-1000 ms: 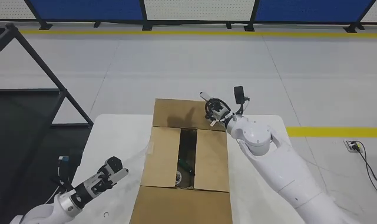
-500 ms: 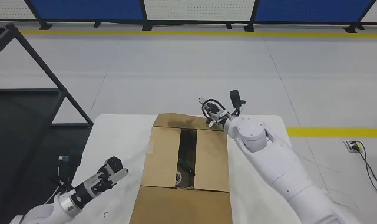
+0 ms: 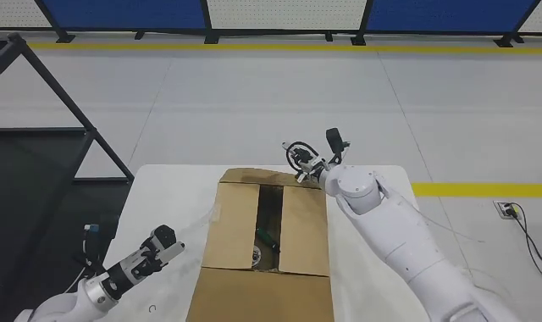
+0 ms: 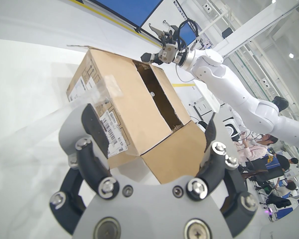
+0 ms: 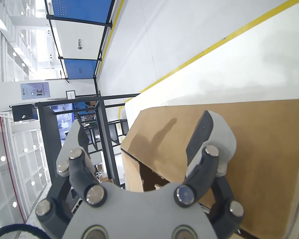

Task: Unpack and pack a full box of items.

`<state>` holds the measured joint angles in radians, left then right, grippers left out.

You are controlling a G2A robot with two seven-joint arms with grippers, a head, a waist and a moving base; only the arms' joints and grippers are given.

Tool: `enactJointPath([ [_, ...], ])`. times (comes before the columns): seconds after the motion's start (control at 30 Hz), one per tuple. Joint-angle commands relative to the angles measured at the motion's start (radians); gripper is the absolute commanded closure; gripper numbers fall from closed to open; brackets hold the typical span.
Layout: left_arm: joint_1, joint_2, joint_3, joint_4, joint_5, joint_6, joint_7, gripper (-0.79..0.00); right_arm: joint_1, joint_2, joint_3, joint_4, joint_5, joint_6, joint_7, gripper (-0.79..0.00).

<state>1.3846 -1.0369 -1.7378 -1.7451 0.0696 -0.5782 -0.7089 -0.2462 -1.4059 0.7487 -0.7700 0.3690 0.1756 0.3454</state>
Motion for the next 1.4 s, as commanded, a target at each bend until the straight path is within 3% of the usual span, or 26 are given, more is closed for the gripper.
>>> enactJointPath([
  [0.0, 0.000, 0.000, 0.000, 0.000, 0.000, 0.000, 0.000, -0.785, -0.008, 0.005, 0.021, -0.019, 0.004, -0.030, 0.012, -0.785],
  [0.3, 0.008, 0.000, -0.007, -0.007, 0.011, 0.005, 0.030, -0.785, -0.129, 0.071, 0.144, -0.302, -0.053, -0.084, 0.224, -0.785],
  [0.47, 0.026, 0.006, -0.059, 0.020, 0.014, -0.006, 0.055, -0.785, -0.232, 0.122, 0.203, -0.510, -0.163, 0.013, 0.412, -0.785],
  [0.67, 0.066, 0.016, -0.132, 0.078, 0.010, -0.064, 0.049, -0.785, -0.346, 0.160, 0.246, -0.693, -0.253, 0.109, 0.528, -0.785],
  [1.0, 0.077, 0.019, -0.146, 0.086, 0.012, -0.087, 0.044, -0.785, -0.357, 0.163, 0.249, -0.710, -0.260, 0.115, 0.529, -0.785],
  [1.37, 0.113, 0.018, -0.102, 0.036, -0.127, -0.153, 0.060, -0.785, -0.302, 0.121, 0.100, -0.617, -0.280, 0.108, 0.514, -0.785],
])
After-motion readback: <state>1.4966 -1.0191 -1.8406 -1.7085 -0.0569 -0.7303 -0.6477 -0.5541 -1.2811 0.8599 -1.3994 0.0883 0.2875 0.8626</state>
